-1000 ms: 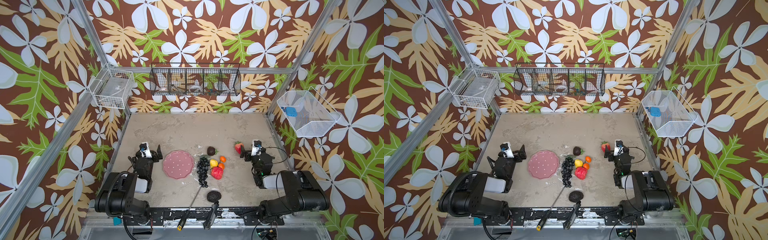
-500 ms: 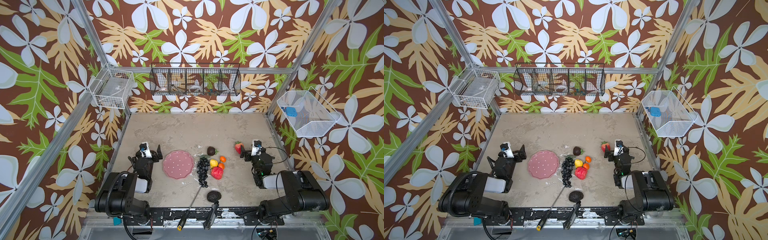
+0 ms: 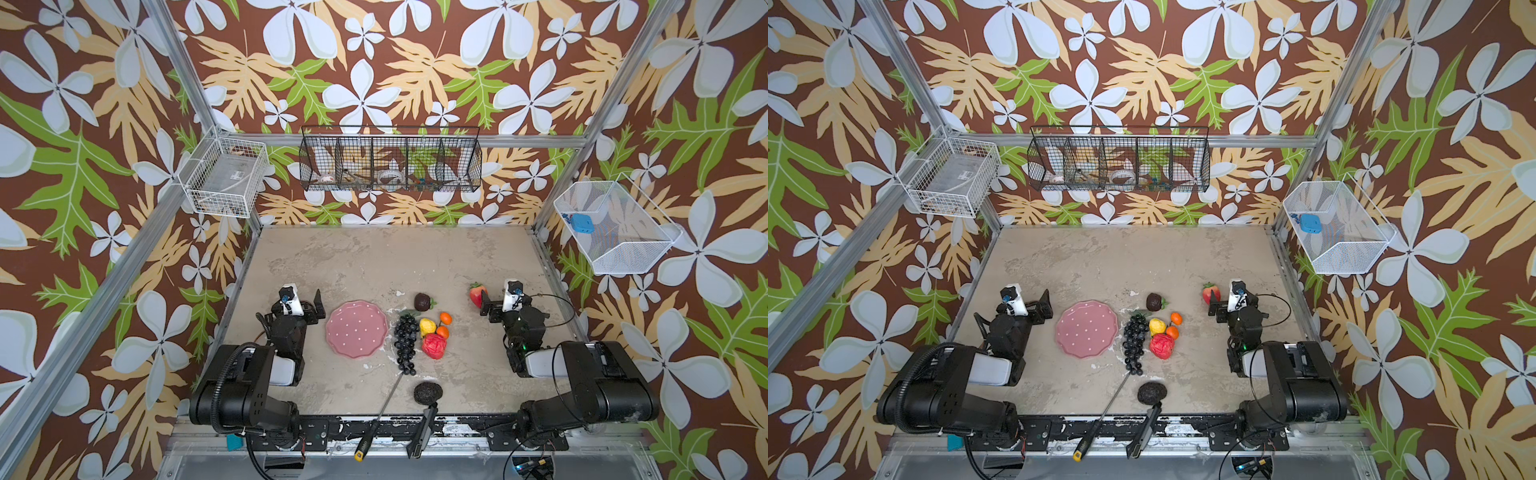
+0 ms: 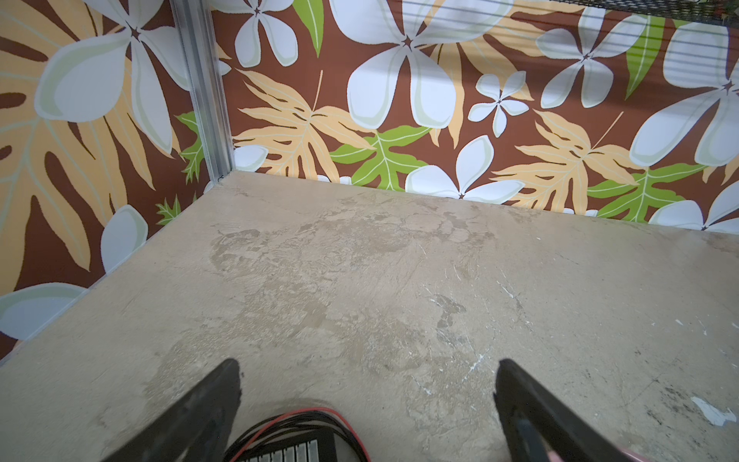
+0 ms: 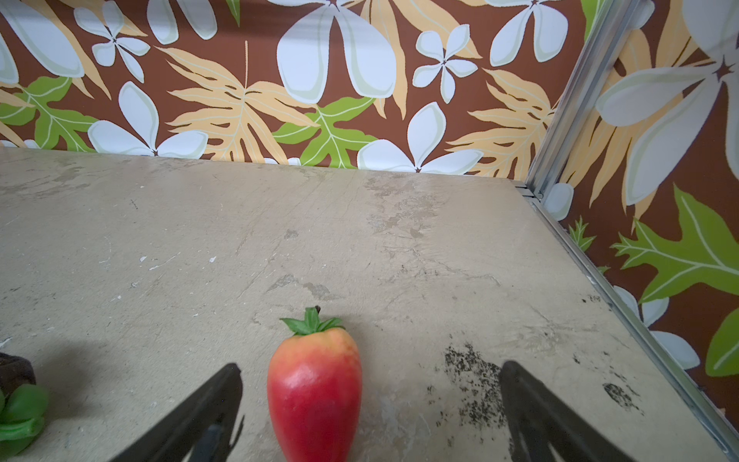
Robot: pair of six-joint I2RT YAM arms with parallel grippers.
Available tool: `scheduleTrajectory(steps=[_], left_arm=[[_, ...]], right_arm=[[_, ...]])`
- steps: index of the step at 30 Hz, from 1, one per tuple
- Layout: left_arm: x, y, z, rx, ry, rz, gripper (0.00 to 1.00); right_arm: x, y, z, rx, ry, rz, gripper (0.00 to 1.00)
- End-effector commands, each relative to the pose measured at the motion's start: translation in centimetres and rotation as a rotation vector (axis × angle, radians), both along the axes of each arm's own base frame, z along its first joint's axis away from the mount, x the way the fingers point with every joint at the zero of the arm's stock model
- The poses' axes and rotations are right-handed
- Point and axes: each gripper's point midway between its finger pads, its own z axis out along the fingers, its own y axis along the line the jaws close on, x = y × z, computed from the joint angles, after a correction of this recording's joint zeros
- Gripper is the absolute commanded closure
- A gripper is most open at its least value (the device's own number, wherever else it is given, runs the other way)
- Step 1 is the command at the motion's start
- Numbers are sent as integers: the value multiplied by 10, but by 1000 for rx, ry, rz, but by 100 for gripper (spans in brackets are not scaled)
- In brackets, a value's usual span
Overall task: Arrange fruit in a fruit bowl
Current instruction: Pick up the fruit from the middle-right of the table.
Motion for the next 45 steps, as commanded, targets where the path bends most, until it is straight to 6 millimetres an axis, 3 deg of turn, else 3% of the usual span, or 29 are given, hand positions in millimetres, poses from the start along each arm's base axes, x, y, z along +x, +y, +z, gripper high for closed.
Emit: scheduleTrajectory(steps=[1, 4, 7, 13, 18, 23, 26, 30, 33, 38, 41, 45], left_arm=[[2, -1, 7, 8, -25, -3, 0], [-3, -3, 12, 9, -51, -16, 0], [-23, -14, 26, 33, -127, -77, 0], [-40, -14, 49, 54, -192, -48, 0], [-52, -15, 78, -5, -264, -5, 0], [-61, -25, 111, -264, -334, -25, 0], [-64, -28, 122, -449, -336, -57, 0], [-59, -32, 119, -638, -245, -54, 0], [-54, -35, 105, -730, -98, -12, 0], [-59, -57, 90, -747, 72, -86, 0], [-67, -65, 86, -822, 55, -150, 0], [-70, -88, 87, -771, 80, -294, 0]], right_arm=[[1, -1, 3, -3, -11, -4, 0], [0, -1, 4, -3, -16, -4, 1], [-2, 8, 6, -13, -22, 47, 1], [-13, 22, 29, -78, -63, 73, 0], [-29, 28, 66, -71, -160, 69, 1], [-34, 47, 113, 25, -240, 137, 0], [-32, 44, 130, 158, -235, 104, 1], [-32, 45, 148, 272, -204, 101, 1], [-36, 45, 155, 349, -160, 94, 1], [-48, -5, 126, 533, 14, -263, 0], [-52, -2, 121, 508, 28, -221, 1], [-53, 10, 120, 499, 56, -140, 0]])
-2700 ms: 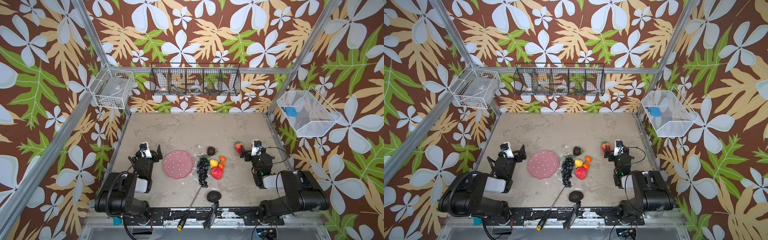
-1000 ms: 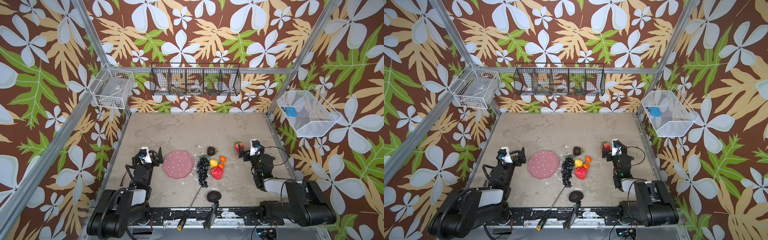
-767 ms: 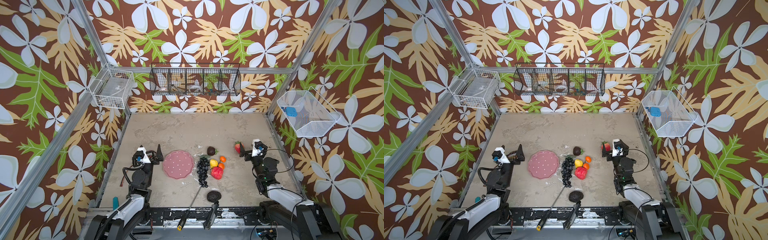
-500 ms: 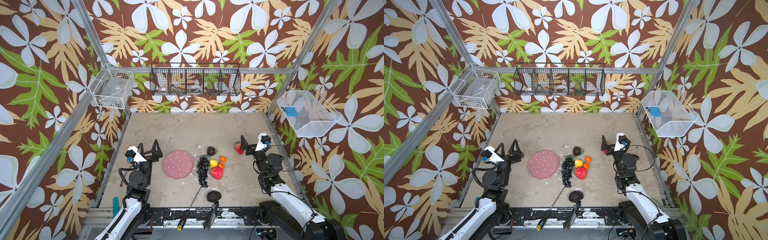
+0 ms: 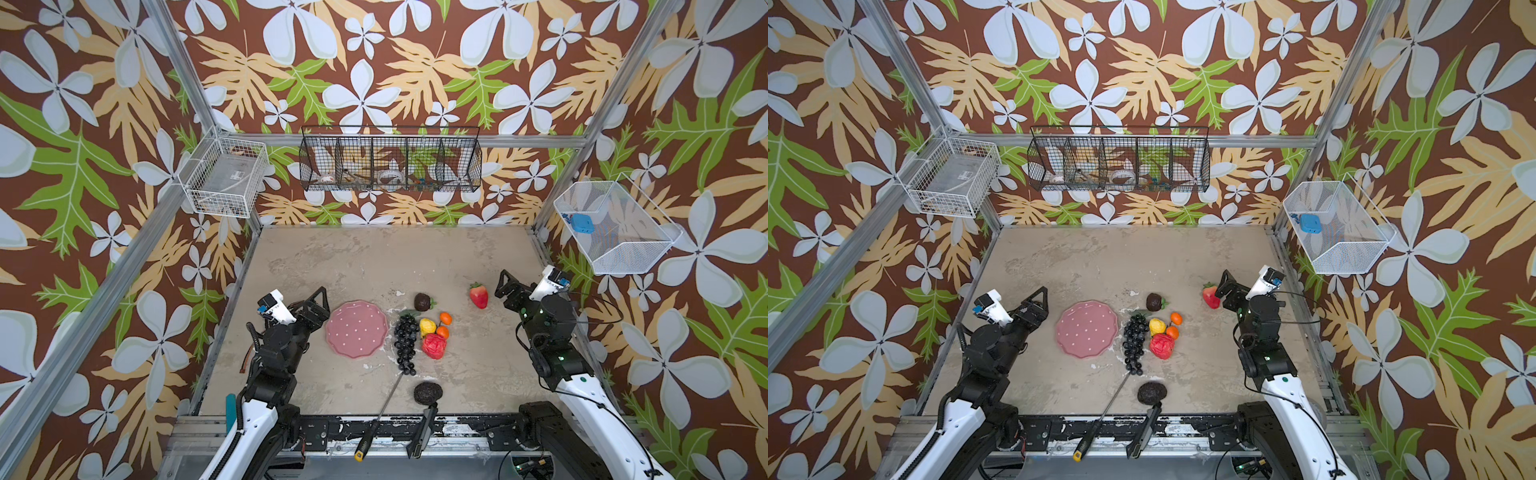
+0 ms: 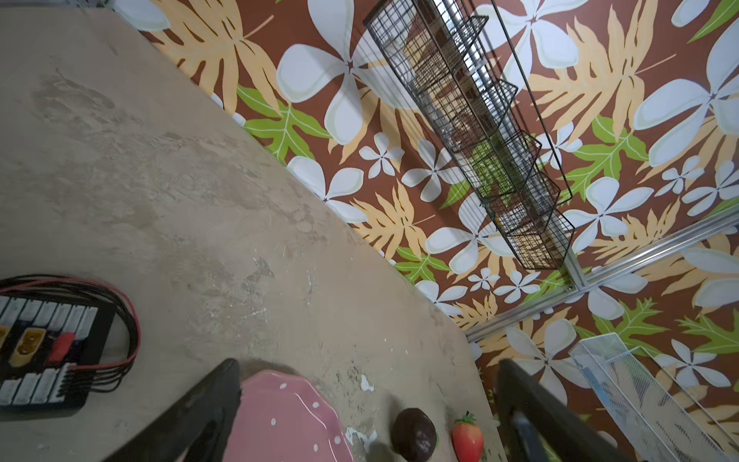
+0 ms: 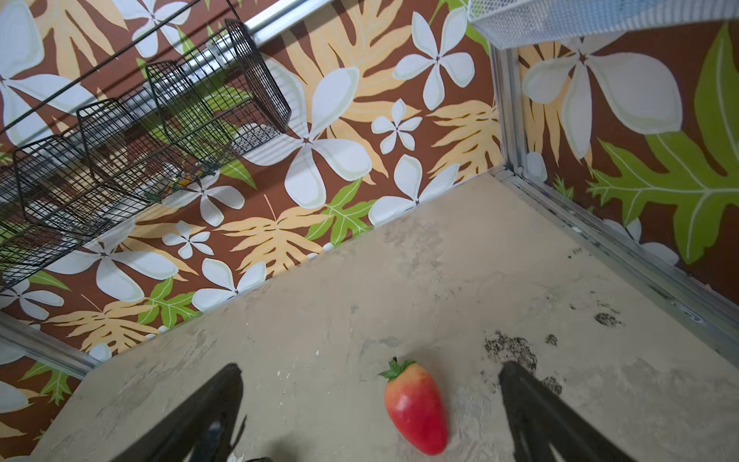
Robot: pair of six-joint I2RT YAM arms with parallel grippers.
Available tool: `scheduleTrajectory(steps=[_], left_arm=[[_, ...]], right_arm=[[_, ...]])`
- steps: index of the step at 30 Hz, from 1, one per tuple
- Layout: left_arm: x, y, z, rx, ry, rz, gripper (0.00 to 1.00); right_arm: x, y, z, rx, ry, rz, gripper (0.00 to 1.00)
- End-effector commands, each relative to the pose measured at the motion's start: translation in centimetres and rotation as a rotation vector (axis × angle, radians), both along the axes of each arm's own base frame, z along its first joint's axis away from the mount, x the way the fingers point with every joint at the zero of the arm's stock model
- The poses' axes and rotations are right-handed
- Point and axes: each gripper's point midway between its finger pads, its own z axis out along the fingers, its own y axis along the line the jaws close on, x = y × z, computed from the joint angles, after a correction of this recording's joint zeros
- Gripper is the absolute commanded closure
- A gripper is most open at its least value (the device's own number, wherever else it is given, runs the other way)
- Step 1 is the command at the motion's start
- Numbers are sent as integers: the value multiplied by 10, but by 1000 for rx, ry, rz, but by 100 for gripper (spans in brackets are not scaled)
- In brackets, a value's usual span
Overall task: Arrange fruit in a fruit bowl
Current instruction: Pick up the fruit from the middle-right of the table.
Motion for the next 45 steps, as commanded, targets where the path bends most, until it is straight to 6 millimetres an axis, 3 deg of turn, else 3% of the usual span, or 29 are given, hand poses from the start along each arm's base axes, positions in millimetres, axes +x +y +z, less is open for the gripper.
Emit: scheduleTrajectory(steps=[1, 6, 12, 18, 33, 45], left_arm=[[-2, -22, 3, 21, 6, -132, 0], [-4, -46, -3, 98, 68, -254, 0], [-9, -71, -22, 139, 149, -362, 0], [-11, -88, -32, 170, 191, -401, 0], [-19, -83, -32, 178, 160, -384, 0], [-23, -82, -31, 194, 150, -371, 0]], right_arm=[[-2, 11, -9, 14, 49, 62, 0], [1, 28, -17, 7, 110, 160, 0], [2, 50, -44, -18, 239, 271, 0], [12, 51, -76, -76, 383, 279, 1], [66, 41, -132, -171, 639, 203, 1], [87, 37, -174, -223, 737, 192, 4]])
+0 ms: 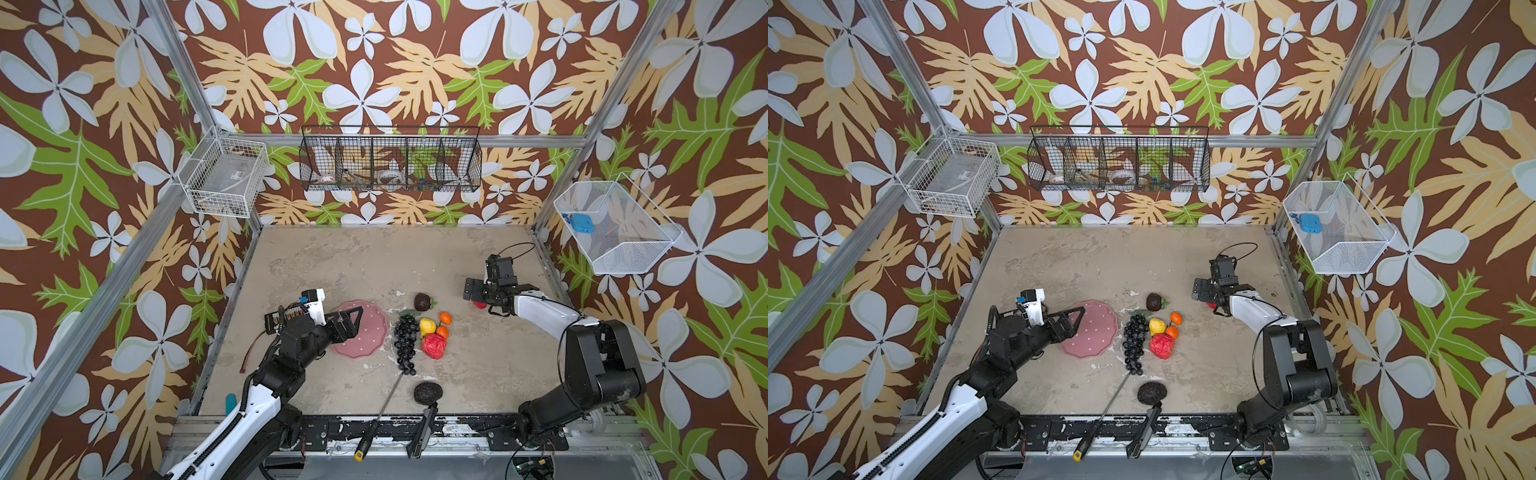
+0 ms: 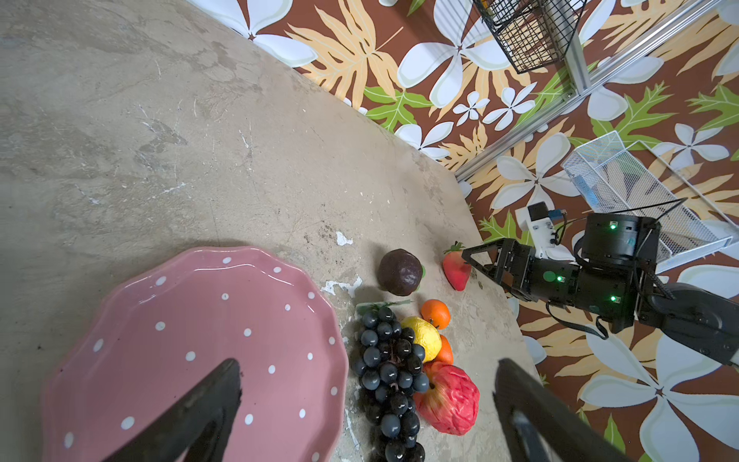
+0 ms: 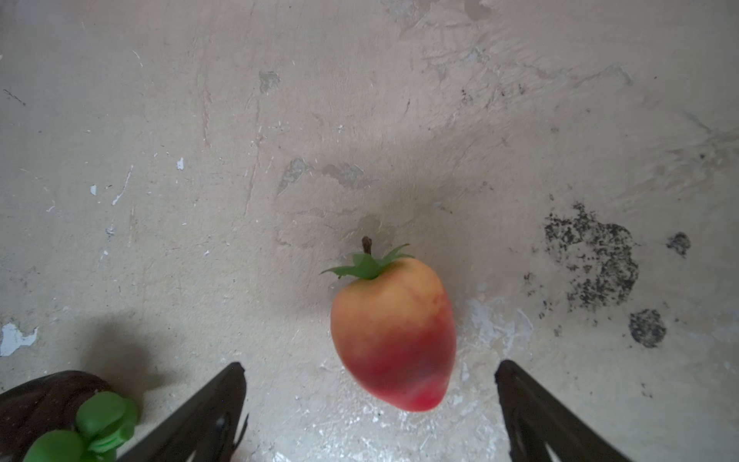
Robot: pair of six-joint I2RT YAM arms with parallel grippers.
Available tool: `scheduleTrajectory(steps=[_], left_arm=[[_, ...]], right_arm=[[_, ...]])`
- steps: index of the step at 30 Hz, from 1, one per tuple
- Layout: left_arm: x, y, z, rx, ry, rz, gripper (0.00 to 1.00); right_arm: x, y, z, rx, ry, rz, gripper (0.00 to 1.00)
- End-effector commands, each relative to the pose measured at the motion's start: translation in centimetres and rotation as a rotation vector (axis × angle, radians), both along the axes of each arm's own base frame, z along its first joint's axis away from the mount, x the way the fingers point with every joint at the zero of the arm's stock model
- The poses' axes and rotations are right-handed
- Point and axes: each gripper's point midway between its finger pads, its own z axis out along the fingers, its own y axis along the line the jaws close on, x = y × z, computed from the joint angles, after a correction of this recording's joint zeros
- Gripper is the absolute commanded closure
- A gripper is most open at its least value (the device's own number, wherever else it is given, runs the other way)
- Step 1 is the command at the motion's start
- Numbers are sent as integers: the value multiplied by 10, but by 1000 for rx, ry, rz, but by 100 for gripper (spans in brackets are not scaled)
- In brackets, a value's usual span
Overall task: Arrange fruit in a fruit bowl
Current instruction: Pick up the fruit from the middle-right of the table.
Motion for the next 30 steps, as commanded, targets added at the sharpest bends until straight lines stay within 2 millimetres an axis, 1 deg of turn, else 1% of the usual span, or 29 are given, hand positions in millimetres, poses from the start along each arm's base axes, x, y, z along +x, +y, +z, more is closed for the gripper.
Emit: scheduleTrajectory(steps=[1, 5, 9, 11, 13, 16, 20, 30], left_arm=[[0, 2, -3, 19, -1, 7, 0], [0, 2, -4, 22, -1, 10, 0], [0, 3, -4, 24, 1, 15, 0], [1, 3, -6, 26, 4, 16, 0], [1, 3, -6, 28, 5, 17, 0], [1, 4, -6, 26, 6, 20, 0], [1, 4, -5, 25, 4, 21, 0], [2, 4, -7, 28, 7, 24, 0]], right_arm=[[6, -2, -6, -26, 4, 9, 5], [10, -1, -21, -32, 38, 11, 8], [12, -1, -30, -38, 57, 15, 12], [12, 4, -33, -18, 61, 31, 16], [12, 6, -35, -14, 64, 41, 19], [12, 3, -38, -31, 72, 24, 22], [14, 1, -43, -40, 82, 9, 30], [15, 3, -46, -49, 87, 13, 36]])
